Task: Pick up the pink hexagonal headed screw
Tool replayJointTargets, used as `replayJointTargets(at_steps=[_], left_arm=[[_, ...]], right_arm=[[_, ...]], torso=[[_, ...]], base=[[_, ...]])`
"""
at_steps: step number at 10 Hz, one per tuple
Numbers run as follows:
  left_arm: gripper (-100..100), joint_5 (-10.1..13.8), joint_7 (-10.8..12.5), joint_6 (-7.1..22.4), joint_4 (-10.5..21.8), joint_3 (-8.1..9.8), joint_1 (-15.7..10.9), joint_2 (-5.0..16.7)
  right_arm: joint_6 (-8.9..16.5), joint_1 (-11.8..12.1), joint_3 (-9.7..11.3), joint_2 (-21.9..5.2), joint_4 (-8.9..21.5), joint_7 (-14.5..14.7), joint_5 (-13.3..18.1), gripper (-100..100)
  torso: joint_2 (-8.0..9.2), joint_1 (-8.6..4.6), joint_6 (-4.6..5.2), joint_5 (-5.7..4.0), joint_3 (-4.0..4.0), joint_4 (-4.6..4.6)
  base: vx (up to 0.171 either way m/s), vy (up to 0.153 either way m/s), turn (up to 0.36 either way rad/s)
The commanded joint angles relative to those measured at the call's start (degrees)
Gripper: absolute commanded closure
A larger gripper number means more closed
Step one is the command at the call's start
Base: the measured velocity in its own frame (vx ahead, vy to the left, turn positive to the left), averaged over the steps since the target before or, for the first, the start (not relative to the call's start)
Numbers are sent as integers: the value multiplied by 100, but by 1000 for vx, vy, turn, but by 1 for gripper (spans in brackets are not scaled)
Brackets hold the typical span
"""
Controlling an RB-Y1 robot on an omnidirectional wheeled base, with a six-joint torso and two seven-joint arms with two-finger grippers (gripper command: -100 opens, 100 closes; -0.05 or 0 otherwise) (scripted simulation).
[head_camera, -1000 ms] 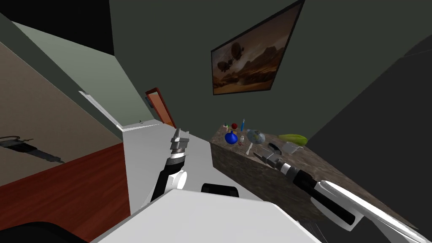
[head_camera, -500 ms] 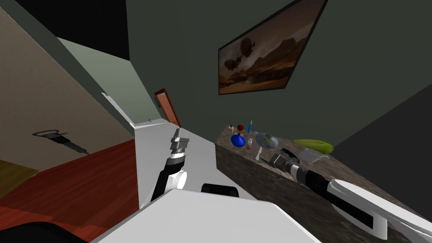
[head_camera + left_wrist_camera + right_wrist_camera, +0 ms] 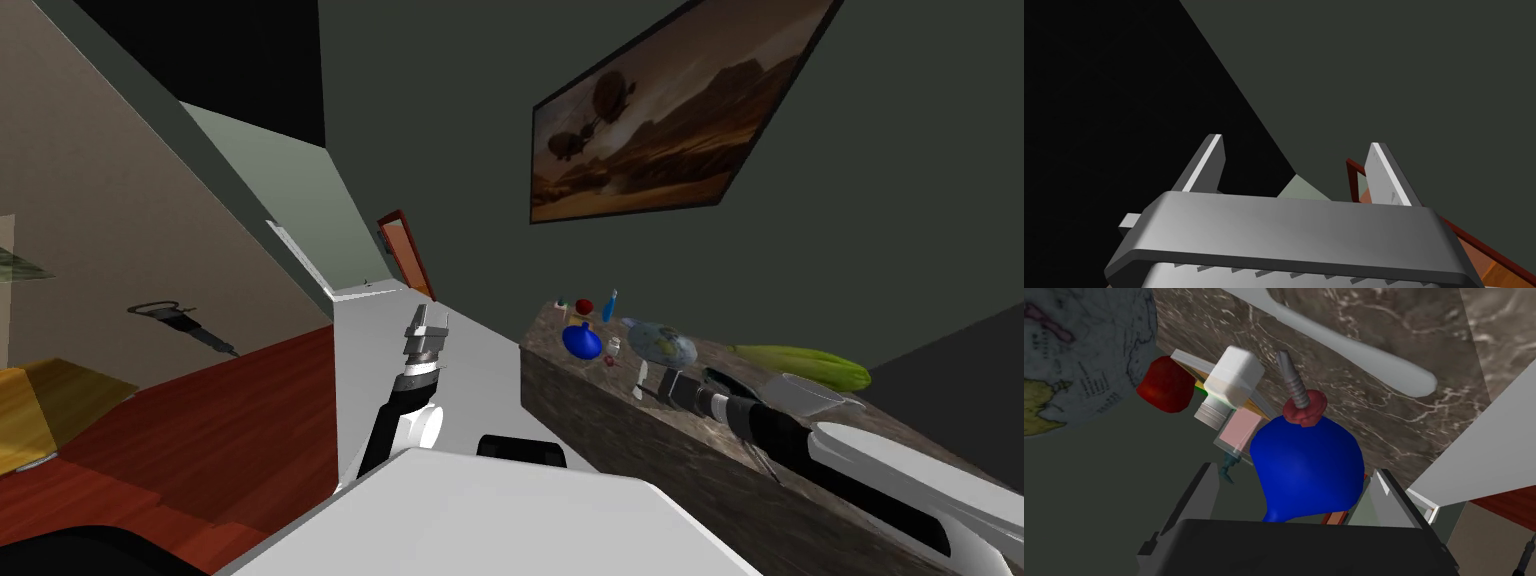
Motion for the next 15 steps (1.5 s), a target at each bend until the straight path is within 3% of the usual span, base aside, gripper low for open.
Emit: replayJointTargets(at_steps=[1, 3, 4, 9, 11, 12, 13, 15], left_arm=[[0, 0, 0, 0, 0, 0, 0, 0], [0, 0, 0, 0, 0, -1, 0, -1], [0, 0, 0, 0, 0, -1, 1, -1], [0, 0, 0, 0, 0, 0, 1, 0], [0, 0, 0, 0, 0, 0, 1, 0], [0, 0, 0, 0, 0, 1, 0, 0], [0, 0, 0, 0, 0, 1, 0, 1], [0, 0, 0, 0, 0, 1, 0, 1]], right_arm=[[-93, 37, 19, -228, 275, 110, 259, -100], [-205, 68, 73, -501, 590, 202, 568, -100], [-205, 68, 73, -501, 614, 202, 568, -100], [-458, 207, 297, -881, 1293, 343, 1203, -100], [-400, 199, 346, -869, 1249, 308, 1224, -100], [-410, 202, 351, -871, 1258, 311, 1232, 0], [-314, 170, 422, -702, 1307, 385, 1270, -100], [-301, 162, 439, -671, 1311, 388, 1280, -100]], torso=[[0, 0, 0, 0, 0, 0], [-9, 31, 0, 5, -5, -2], [-19, 42, 1, 10, -11, -4], [-9, 8, 2, 1, -6, -2], [-14, 18, 3, 5, -9, -4], [8, -7, 4, -1, 3, 1], [25, -23, 5, -5, 14, 5], [22, -42, 4, -11, 12, 5]], base=[[80, 117, 144], [125, 191, 99], [107, 105, 23], [112, 102, 74], [92, 85, 10], [11, 10, 1], [31, -8, 94], [32, -19, 52]])
